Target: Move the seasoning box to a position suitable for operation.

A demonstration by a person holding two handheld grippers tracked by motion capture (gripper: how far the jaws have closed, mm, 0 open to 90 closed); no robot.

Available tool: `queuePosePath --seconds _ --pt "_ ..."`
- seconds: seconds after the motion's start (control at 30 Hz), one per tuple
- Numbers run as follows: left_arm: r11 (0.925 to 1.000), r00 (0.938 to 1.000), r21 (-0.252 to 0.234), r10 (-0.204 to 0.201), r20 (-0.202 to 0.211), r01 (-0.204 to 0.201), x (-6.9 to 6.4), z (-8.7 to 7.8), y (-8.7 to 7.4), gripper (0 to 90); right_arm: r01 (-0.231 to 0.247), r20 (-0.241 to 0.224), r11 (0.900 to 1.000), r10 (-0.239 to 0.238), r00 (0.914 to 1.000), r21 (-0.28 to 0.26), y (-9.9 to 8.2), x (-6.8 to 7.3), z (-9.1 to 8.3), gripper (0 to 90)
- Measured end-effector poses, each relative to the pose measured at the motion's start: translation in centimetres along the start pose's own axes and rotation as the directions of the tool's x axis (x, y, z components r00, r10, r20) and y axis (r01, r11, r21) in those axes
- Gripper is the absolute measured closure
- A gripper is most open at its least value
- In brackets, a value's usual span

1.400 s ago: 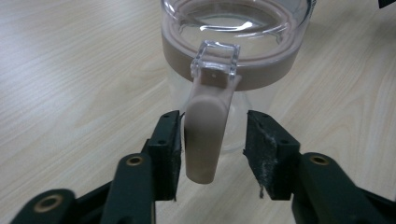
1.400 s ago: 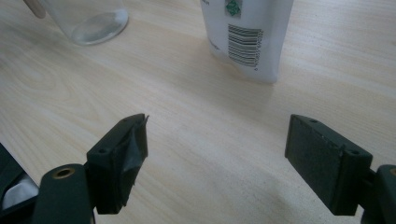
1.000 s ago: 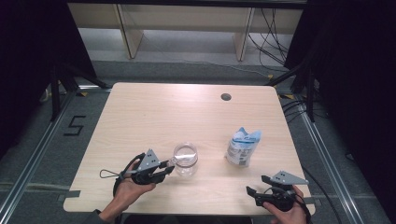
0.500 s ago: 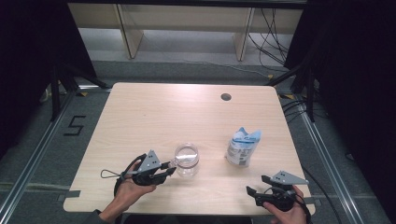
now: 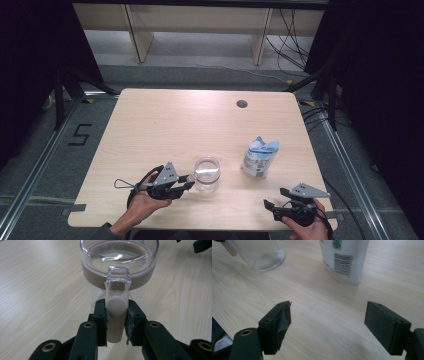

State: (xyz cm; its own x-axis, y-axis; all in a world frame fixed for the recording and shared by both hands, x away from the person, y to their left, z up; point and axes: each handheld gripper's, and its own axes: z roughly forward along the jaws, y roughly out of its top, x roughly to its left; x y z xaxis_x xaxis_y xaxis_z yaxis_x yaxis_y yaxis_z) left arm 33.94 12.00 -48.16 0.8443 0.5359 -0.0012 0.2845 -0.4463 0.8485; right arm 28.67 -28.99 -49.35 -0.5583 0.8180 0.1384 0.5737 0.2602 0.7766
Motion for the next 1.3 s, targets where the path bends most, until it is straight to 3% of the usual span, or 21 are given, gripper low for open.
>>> queuePosePath --seconds 0.43,1.07,1.17,1.2,1.3 --pt "0.9999 0.9998 -0.01 -0.002 0.018 0.002 -0.07 0.33 0.09 72.6 -0.008 -0.009 1.0 0.008 0.9999 0.006 0.02 0.06 -0.07 22.4" --pt "0.9999 1.0 -0.011 -0.004 -0.002 0.004 0.33 0.28 0.01 71.9 -0.002 -0.002 1.0 0.002 1.0 -0.006 -0.01 0.05 0.0 22.3" --pt "1.0 0.9999 0.0 -0.002 -0.014 0.002 0.45 0.12 0.04 67.6 0.0 -0.003 1.0 0.0 1.0 0.0 0.02 0.04 -0.03 22.3" --pt "0.9995 0.9996 -0.019 -0.024 -0.017 0.024 0.45 0.12 -0.05 65.5 -0.002 -0.003 1.0 0.002 1.0 0.0 0.02 0.03 -0.05 22.4" --pt "0.9996 0.9997 -0.02 -0.022 -0.014 0.021 0.75 -0.32 -0.1 60.5 -0.007 -0.01 1.0 0.007 0.9999 0.005 0.01 0.05 -0.05 23.0"
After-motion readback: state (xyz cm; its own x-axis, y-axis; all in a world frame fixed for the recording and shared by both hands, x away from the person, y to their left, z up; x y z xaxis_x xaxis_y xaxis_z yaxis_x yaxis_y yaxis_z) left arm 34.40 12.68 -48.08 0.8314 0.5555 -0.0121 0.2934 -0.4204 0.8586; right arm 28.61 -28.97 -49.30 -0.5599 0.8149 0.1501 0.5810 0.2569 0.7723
